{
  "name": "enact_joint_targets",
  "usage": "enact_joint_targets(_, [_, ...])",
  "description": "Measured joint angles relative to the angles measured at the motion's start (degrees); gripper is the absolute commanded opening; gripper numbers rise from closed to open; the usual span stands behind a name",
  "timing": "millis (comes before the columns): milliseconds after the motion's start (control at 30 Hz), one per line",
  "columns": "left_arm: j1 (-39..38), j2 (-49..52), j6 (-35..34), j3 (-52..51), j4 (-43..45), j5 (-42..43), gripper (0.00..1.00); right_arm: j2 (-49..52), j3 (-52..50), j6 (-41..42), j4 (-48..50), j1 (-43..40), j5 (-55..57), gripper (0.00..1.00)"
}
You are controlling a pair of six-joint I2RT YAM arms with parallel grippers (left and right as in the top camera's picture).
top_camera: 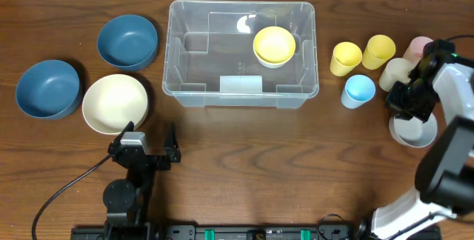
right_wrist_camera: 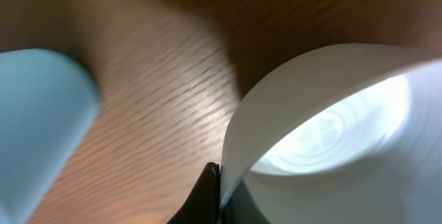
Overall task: Pack container
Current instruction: 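Carry the light-grey bowl into the container and stack it on the yellow bowl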
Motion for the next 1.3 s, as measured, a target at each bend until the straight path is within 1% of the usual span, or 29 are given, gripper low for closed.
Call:
enact_joint_targets(233, [0.0,0.0,0.0,0.0,0.0,0.0,0.98,-16.5,2.1,0.9,-4.3,0.4,-4.2,0.01])
enact_joint_targets(300, [0.0,0.0,0.0,0.0,0.0,0.0,0.98,-21.2,3.9,0.5,-5.4,2.2,-5.4,0.01])
enact_joint_targets(367, [0.0,0.0,0.0,0.0,0.0,0.0,0.98,-24.3,5.6,-0.1,-6.7,5.1,-6.2,0.01])
enact_joint_targets(433, [0.0,0.0,0.0,0.0,0.0,0.0,0.98,-26.7,8.0,-0.9,-8.1,10.1,-6.5,0.01])
enact_joint_targets(533, [0.0,0.0,0.0,0.0,0.0,0.0,0.98,-27.5,12.1,-1.4,-9.2,20.3,-5.2,0.01])
enact_joint_targets(667, [0.0,0.0,0.0,0.0,0.0,0.0,0.98,-25.2,17.7,-1.3,-9.2,35.6,-0.7,0.01])
enact_joint_targets(733, [0.0,0.0,0.0,0.0,0.0,0.0,0.98,-22.8,21.2,-1.3,-9.0,41.8,2.5,0.01])
enact_joint_targets(833, [0.0,0.0,0.0,0.0,0.0,0.0,0.98,-18.0,26.7,-1.5,-8.7,48.3,7.3,0.01])
enact_joint_targets(900, [0.0,0.0,0.0,0.0,0.0,0.0,0.98,-13.7,30.8,-2.4,-8.2,51.2,10.5,0.01])
enact_joint_targets(1100, [0.0,0.0,0.0,0.0,0.0,0.0,0.98,-1.2,38.6,-6.7,-4.3,53.2,16.7,0.01])
enact_joint_targets(1300, [0.0,0.0,0.0,0.0,0.0,0.0,0.98,9.0,39.4,-11.1,1.0,53.2,18.8,0.01])
